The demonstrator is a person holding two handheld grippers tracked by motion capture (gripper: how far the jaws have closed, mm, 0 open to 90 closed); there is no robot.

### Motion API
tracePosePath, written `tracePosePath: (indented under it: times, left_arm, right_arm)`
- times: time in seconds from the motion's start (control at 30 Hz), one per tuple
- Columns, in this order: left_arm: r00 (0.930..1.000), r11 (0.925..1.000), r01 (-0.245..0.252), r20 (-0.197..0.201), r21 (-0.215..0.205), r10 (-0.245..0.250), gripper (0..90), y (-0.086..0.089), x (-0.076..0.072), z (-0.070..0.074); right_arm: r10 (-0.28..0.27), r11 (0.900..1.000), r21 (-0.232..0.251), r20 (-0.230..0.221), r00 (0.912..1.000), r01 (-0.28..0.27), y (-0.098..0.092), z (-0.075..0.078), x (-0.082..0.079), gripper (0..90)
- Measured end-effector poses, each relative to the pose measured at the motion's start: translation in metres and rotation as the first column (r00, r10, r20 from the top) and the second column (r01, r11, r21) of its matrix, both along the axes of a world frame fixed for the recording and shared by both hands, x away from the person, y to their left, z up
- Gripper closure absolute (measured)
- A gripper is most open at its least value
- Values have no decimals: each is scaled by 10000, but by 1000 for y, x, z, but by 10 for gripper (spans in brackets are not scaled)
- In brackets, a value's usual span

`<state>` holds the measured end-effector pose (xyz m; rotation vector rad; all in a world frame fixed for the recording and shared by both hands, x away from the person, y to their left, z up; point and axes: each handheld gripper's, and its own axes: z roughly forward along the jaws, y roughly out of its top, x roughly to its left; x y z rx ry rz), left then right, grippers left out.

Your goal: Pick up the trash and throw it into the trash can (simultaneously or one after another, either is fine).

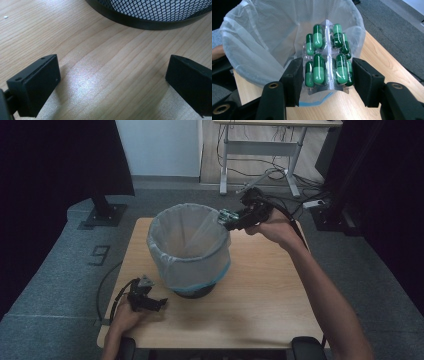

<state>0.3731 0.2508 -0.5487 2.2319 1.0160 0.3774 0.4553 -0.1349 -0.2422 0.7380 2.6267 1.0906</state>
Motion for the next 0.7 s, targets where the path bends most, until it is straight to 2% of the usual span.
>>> tracePosePath:
  times: [0.33,0.7]
  left_arm:
    - [10000,10000,0,-2,1,0,0,0,0,0]
    - [10000,10000,-3,0,-3,3,0,0,0,0]
  right_arm:
    - [273,9996,-18,149,9995,-272,23,5,3,426]
    - [572,9983,-78,237,9981,-570,51,2,8,410]
